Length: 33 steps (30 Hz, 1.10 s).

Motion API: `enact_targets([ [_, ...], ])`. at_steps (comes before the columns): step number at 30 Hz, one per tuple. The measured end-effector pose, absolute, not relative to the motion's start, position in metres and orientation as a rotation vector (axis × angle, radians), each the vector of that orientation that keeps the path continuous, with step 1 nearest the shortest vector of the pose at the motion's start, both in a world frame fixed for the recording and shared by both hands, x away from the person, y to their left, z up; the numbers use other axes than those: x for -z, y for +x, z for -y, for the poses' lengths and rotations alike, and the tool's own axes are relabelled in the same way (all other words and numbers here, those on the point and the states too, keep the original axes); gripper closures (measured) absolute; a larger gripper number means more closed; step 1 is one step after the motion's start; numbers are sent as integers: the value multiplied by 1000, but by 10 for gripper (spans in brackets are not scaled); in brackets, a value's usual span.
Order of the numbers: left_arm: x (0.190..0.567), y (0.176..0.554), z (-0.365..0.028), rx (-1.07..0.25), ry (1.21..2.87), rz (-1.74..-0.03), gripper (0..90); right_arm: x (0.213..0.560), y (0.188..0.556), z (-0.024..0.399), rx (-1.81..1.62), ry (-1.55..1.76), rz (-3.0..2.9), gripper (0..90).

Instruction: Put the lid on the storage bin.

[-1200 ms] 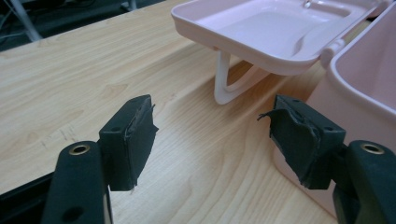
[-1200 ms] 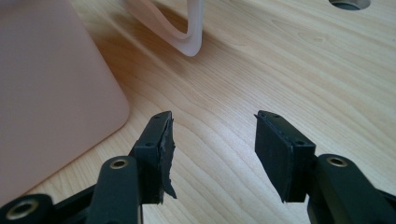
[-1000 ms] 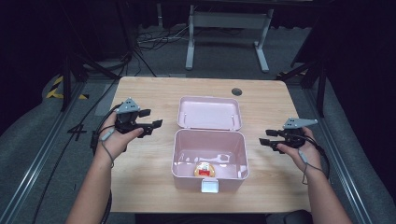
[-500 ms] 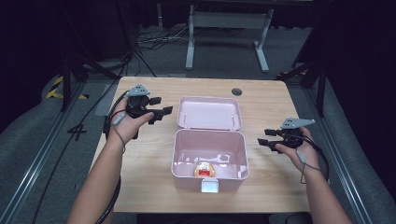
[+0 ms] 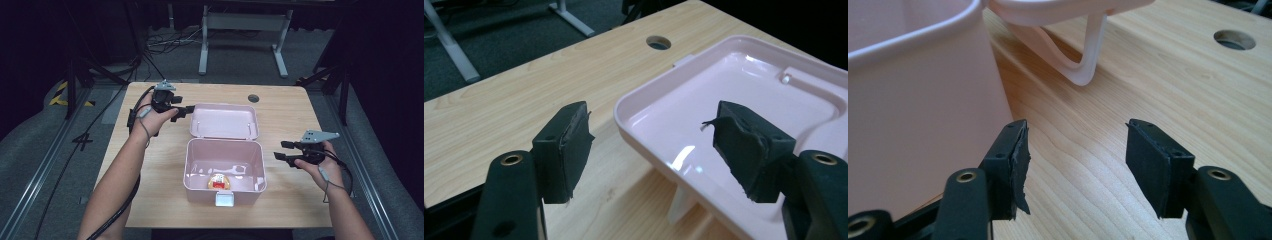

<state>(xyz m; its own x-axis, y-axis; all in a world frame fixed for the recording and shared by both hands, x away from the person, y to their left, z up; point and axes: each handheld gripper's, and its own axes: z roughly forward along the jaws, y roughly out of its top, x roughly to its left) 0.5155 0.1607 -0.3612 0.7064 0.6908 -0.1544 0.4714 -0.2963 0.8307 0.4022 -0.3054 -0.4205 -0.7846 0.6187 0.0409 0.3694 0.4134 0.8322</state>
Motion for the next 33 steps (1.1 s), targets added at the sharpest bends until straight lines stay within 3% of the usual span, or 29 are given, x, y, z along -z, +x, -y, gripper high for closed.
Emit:
enact_targets([
  [28,407,566,-138,-58,1963,-1016,341,426,383,307,-1196,847,-2419,421],
  [33,414,569,-138,49,1933,-1071,330,426,382,307,-1216,844,-2424,420],
])
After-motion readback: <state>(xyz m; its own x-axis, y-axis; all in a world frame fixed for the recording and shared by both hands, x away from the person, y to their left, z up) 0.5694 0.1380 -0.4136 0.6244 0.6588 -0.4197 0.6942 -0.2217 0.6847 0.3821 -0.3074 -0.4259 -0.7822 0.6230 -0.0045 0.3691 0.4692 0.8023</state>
